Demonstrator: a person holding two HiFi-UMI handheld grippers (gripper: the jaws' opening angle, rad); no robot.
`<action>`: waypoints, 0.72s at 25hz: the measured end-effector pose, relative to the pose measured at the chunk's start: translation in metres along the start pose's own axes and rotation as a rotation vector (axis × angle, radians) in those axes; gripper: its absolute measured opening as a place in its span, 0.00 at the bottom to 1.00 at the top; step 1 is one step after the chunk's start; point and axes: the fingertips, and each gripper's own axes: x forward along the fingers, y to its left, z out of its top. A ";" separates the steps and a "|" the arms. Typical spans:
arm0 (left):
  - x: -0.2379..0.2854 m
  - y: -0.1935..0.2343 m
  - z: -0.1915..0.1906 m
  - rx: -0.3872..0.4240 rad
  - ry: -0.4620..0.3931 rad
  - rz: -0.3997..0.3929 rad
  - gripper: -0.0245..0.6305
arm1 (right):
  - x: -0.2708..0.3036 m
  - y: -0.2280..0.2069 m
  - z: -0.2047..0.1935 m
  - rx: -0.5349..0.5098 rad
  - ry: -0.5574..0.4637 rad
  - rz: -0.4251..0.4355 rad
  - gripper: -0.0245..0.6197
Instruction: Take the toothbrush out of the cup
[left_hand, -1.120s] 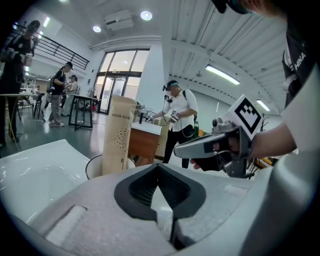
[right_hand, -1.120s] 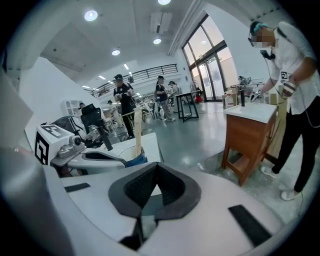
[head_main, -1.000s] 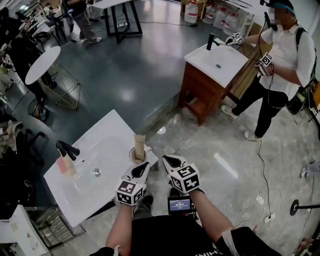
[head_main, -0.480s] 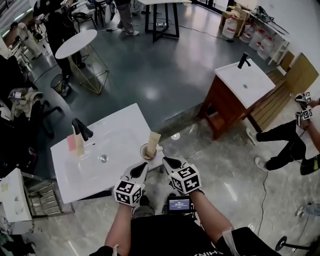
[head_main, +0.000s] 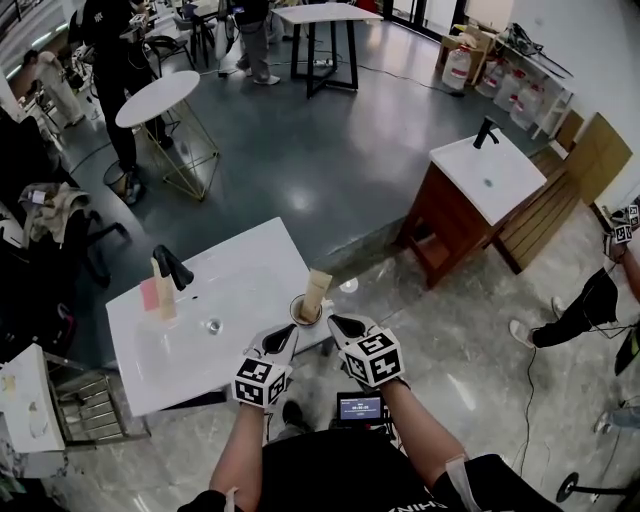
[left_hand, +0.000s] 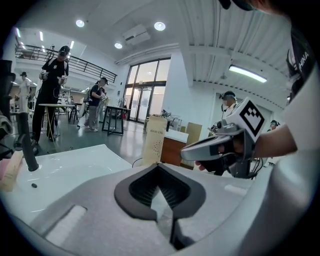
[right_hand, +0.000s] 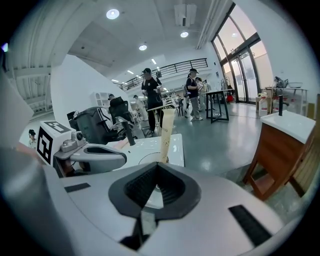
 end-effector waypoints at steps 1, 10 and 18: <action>0.000 0.001 0.001 0.000 -0.003 -0.001 0.05 | 0.000 0.001 0.000 0.001 0.001 -0.003 0.05; 0.002 0.002 0.004 0.007 -0.015 -0.029 0.05 | -0.001 0.002 0.004 0.005 -0.003 -0.030 0.05; -0.001 0.005 0.004 0.013 -0.008 -0.032 0.05 | 0.000 0.008 0.003 0.008 -0.005 -0.021 0.05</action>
